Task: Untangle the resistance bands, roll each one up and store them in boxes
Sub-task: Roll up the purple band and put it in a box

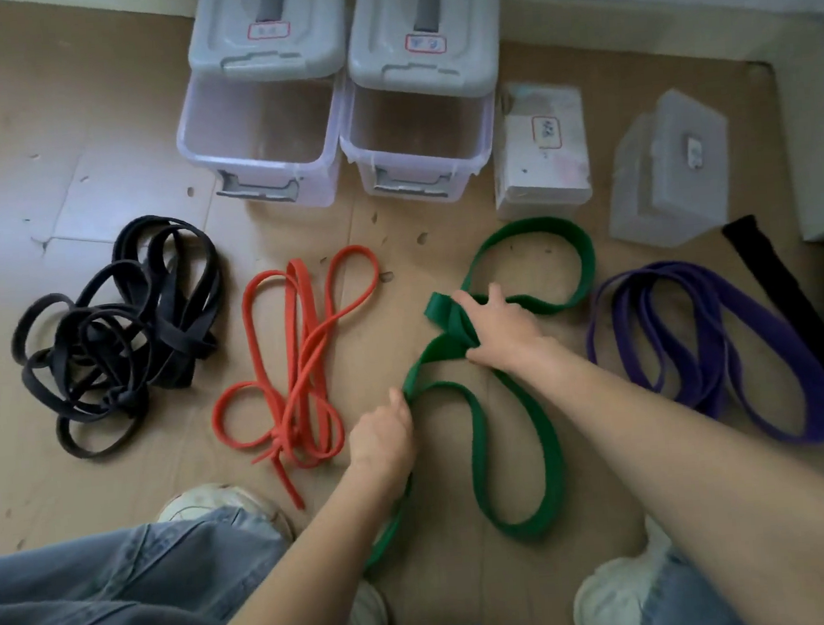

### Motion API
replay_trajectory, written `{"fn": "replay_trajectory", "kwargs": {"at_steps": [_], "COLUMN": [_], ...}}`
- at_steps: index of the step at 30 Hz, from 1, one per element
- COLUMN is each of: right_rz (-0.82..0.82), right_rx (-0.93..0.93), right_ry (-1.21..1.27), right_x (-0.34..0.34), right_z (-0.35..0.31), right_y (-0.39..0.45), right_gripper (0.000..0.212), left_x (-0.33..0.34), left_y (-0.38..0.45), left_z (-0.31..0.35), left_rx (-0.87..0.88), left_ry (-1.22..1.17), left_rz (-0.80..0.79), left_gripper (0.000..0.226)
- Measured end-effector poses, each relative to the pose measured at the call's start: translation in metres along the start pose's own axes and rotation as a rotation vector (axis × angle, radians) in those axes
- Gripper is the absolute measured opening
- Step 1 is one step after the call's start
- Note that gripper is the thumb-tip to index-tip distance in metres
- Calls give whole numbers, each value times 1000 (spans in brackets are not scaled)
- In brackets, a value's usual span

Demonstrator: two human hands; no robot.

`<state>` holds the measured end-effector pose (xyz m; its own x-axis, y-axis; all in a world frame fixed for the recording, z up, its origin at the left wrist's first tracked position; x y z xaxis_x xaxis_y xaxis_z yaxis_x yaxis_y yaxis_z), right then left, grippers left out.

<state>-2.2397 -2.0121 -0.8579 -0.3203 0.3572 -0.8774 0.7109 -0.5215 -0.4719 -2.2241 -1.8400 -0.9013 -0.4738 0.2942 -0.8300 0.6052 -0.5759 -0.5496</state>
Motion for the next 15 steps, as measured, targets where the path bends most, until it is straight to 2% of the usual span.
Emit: {"fn": "replay_trajectory", "kwargs": {"at_steps": [1, 3, 4, 6, 9, 10, 12, 13, 15], "right_rz": [14, 100, 165, 276, 359, 312, 110, -21, -237], "right_rx": [55, 183, 186, 28, -382, -536, -750, -800, -822], "right_ry": [101, 353, 426, 324, -10, -77, -185, -263, -409], "right_x": [-6, -23, -37, -74, -117, -116, -84, -56, -3], "right_z": [4, 16, 17, 8, -22, -33, -47, -46, -31], "right_y": [3, 4, 2, -3, -24, -35, -62, -77, -102], "right_gripper": [70, 56, 53, 58, 66, 63, 58, 57, 57], "left_x": [6, 17, 19, 10, 0, -2, -9, -12, -33], "left_y": [0, -1, -2, 3, 6, 4, 0, 0, 6], "left_z": [-3, -4, -1, 10, 23, 26, 21, 11, -26], "left_rx": [-54, -210, -281, -278, -175, -140, -90, -90, -163], "left_ry": [-135, -560, -756, -903, -959, -992, -983, -914, -685], "left_rz": [-31, -99, -128, -163, -306, -377, -454, -429, -202], "left_gripper": [45, 33, 31, 31, 35, 39, 42, 41, 33]}}
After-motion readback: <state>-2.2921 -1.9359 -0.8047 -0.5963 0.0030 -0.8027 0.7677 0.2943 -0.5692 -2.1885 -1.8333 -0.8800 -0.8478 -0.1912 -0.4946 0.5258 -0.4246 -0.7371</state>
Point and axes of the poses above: each hand's wrist, its own y-axis towards the middle knuckle, its own x-axis out of the palm, z = x × y, the point moved 10 cm from there along y, towards the middle knuckle, and after that the axes turned 9 degrees about z, right-handed, at the moved point
